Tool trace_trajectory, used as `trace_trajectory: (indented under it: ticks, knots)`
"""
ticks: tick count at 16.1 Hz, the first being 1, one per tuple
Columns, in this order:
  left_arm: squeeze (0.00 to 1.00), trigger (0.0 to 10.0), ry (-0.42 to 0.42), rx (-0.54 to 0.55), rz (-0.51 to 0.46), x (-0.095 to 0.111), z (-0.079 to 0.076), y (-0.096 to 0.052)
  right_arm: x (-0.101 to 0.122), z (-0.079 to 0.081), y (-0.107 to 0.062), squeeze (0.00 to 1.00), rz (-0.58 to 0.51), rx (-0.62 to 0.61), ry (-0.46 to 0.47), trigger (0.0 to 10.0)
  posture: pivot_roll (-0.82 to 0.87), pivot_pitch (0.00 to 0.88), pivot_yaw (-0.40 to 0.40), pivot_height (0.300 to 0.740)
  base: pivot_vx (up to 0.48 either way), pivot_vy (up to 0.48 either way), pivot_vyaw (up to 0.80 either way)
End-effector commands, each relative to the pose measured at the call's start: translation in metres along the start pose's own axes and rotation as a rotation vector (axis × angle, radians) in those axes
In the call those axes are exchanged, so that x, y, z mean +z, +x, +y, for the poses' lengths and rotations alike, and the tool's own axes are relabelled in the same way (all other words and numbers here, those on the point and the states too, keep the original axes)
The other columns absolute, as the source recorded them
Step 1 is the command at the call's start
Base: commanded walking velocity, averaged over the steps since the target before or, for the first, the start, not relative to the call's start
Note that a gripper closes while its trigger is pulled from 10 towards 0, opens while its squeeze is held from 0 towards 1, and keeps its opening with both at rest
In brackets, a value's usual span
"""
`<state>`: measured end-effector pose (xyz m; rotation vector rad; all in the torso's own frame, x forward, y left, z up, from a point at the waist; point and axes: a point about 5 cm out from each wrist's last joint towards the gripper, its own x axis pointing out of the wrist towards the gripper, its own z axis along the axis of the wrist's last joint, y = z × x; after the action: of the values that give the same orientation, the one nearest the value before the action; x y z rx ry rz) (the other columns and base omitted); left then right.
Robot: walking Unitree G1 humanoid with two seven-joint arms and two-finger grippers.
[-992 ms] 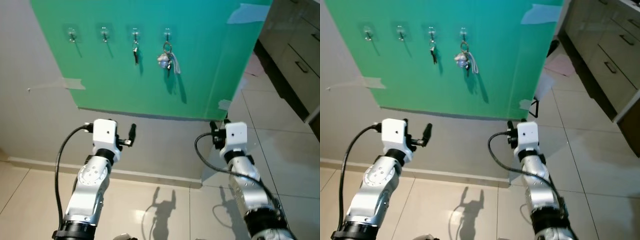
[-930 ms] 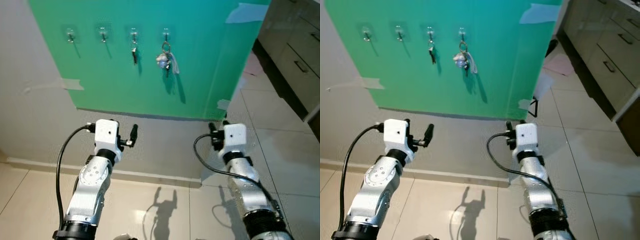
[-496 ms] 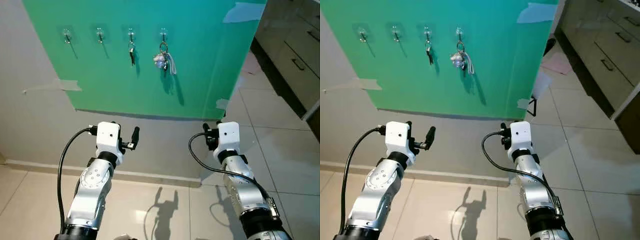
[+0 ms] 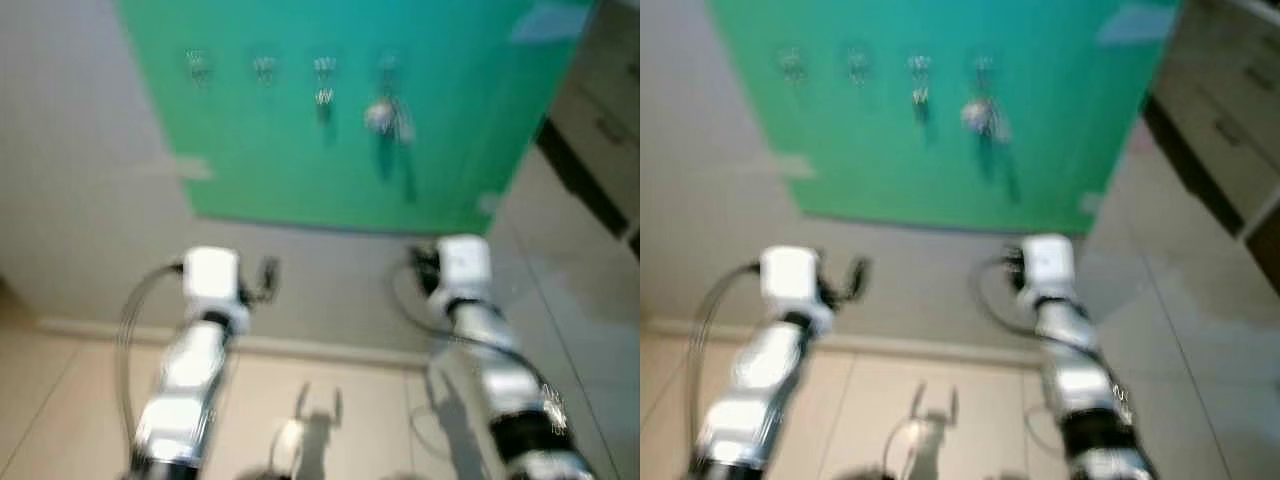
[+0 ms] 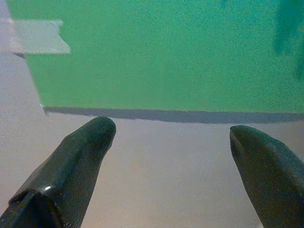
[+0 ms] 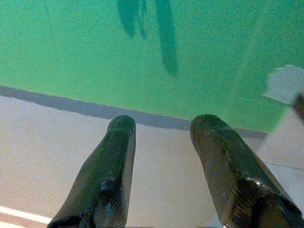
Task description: Hang keys on a hook
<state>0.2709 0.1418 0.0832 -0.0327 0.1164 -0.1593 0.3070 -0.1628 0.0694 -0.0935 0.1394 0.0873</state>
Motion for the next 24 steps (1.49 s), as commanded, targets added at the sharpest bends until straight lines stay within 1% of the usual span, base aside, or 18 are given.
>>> trace_trajectory:
  ticks: [1,5,12,13,14,16,18,20,24]
  knots:
    - [0.0,10.0,0.01,0.017,-0.005,0.003,0.007,0.0,0.006,0.005,0.002,0.0,-0.015,0.015,0.019,10.0,-0.08,0.0,0.012,0.74,0.0,0.472,0.0]
    - [0.0,10.0,0.007,0.005,-0.003,0.003,0.004,0.0,0.003,0.004,0.001,0.0,-0.001,0.016,0.015,10.0,-0.08,0.0,0.016,0.74,0.0,0.478,0.0]
    - [0.0,10.0,-0.002,-0.007,0.001,0.006,0.005,0.0,-0.001,0.012,0.0,0.0,0.016,0.046,0.009,10.0,-0.08,0.0,0.017,0.74,0.0,0.48,0.0]
    - [0.0,10.0,0.0,-0.008,0.0,0.006,0.005,0.0,-0.003,0.012,-0.001,0.0,0.023,0.052,-0.007,10.0,-0.08,0.0,0.016,0.74,0.0,0.48,0.0]
    - [0.0,10.0,0.021,-0.015,0.001,0.006,0.005,0.0,-0.004,0.013,-0.001,0.0,0.027,0.06,-0.01,10.0,-0.08,0.0,0.016,0.74,0.0,0.0,0.0]
    - [0.0,10.0,0.031,-0.014,0.008,0.005,0.005,0.0,-0.004,0.015,-0.001,0.0,0.031,0.063,-0.021,10.0,-0.09,0.0,0.017,0.74,0.0,0.0,0.0]
    - [0.0,10.0,0.039,-0.014,0.008,0.004,0.004,0.001,-0.006,0.017,0.001,0.0,0.048,0.071,-0.059,10.0,-0.09,0.0,0.018,0.74,0.0,0.0,0.0]
    - [0.0,10.0,0.056,-0.006,0.01,0.004,0.005,0.002,-0.007,0.017,0.001,0.0,0.064,0.075,-0.038,10.0,-0.09,0.0,0.017,0.74,0.0,0.0,-0.74]
    - [0.0,10.0,0.07,0.003,0.021,0.003,0.007,0.003,-0.006,0.017,0.0,0.0,0.054,0.078,-0.027,10.0,-0.09,0.0,0.017,0.74,0.0,0.0,-0.74]
